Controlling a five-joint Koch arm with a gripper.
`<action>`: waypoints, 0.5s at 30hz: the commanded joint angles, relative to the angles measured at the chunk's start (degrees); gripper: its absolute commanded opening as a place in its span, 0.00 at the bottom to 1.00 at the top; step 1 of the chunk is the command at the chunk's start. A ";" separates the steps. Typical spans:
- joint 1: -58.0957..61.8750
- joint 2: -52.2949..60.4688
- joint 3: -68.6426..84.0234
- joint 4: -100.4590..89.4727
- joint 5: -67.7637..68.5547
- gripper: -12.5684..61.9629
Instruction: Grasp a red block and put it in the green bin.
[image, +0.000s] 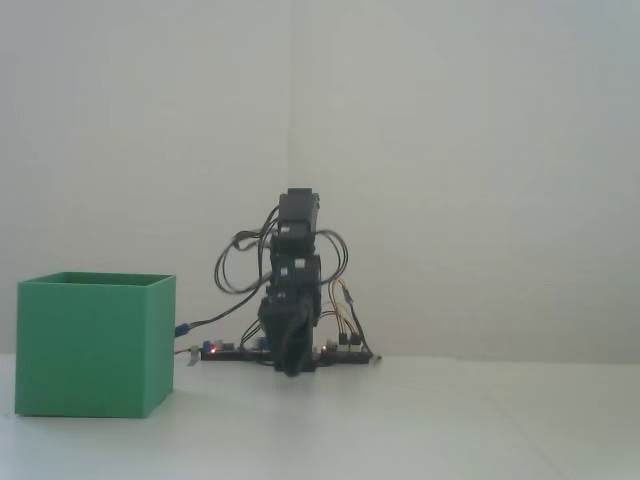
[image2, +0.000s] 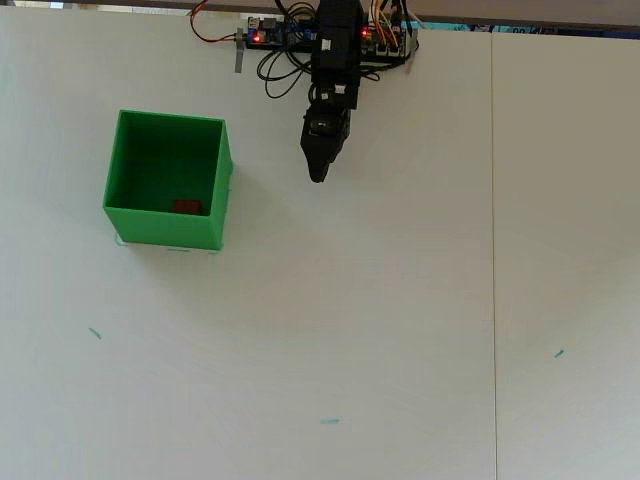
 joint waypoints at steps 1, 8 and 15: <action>0.18 5.54 0.79 -9.84 -0.62 0.64; -0.70 5.54 15.64 -24.87 -0.53 0.64; -1.76 5.54 23.03 -32.26 -0.35 0.64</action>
